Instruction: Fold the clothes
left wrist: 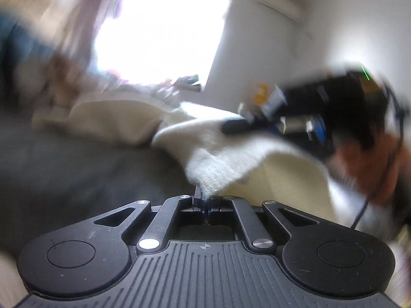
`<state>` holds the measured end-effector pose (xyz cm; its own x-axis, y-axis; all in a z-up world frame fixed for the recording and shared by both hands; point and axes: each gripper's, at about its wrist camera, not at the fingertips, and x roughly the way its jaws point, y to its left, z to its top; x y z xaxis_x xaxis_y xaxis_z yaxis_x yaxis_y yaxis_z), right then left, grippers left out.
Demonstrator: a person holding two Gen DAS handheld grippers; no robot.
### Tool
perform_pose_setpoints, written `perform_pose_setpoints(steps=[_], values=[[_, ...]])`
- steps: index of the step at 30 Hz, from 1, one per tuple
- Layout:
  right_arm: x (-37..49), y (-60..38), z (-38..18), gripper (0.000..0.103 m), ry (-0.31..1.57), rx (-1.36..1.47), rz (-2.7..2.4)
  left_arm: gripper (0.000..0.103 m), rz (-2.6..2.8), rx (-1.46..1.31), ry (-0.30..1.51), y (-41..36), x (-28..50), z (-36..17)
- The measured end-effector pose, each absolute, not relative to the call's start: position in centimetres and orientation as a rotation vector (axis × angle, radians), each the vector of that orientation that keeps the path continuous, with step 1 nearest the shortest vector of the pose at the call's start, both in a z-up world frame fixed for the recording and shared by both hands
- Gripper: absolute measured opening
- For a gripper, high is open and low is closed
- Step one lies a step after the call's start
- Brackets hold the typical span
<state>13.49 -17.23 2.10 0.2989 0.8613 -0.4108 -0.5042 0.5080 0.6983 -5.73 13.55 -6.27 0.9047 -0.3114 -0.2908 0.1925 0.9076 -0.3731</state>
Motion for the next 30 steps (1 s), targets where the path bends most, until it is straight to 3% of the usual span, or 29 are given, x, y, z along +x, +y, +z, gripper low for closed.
perform_pose_setpoints(steps=[3,6,10,17,18,21,24,28,30], values=[[12.1,-15.2,1.1,0.036,0.842,0.251,0.872,0.000,-0.241,-0.518,0.462,15.8,-5.6,-8.9],[10.0,-15.1,0.8,0.037,0.784,0.140,0.840,0.000,-0.227,-0.597,0.496,16.8,-6.4,-10.5],[5.6,-15.3,1.3,0.051,0.656,-0.045,0.914,0.000,-0.229,-0.624,0.486,17.5,-6.9,-10.9],[-0.8,-12.0,-0.1,0.060,0.487,-0.500,0.953,0.000,-0.230,-0.662,0.495,18.2,-5.8,-11.3],[-1.1,-11.6,-0.7,0.055,0.464,-0.564,0.908,0.000,-0.227,-0.663,0.496,18.1,-5.9,-11.3],[-0.7,-11.7,-1.1,0.003,0.448,-0.581,0.753,0.000,-0.220,-0.658,0.505,18.0,-5.7,-11.4],[0.0,-13.2,0.6,0.003,0.450,-0.410,0.721,0.000,-0.222,-0.611,0.510,17.4,-5.7,-11.0],[-0.9,-13.2,1.1,0.003,0.428,-0.410,0.733,0.004,-0.204,-0.418,0.499,15.3,-5.6,-10.1],[-1.2,-13.0,0.9,0.003,0.425,-0.419,0.739,0.018,-0.183,-0.319,0.497,14.1,-5.6,-9.9]])
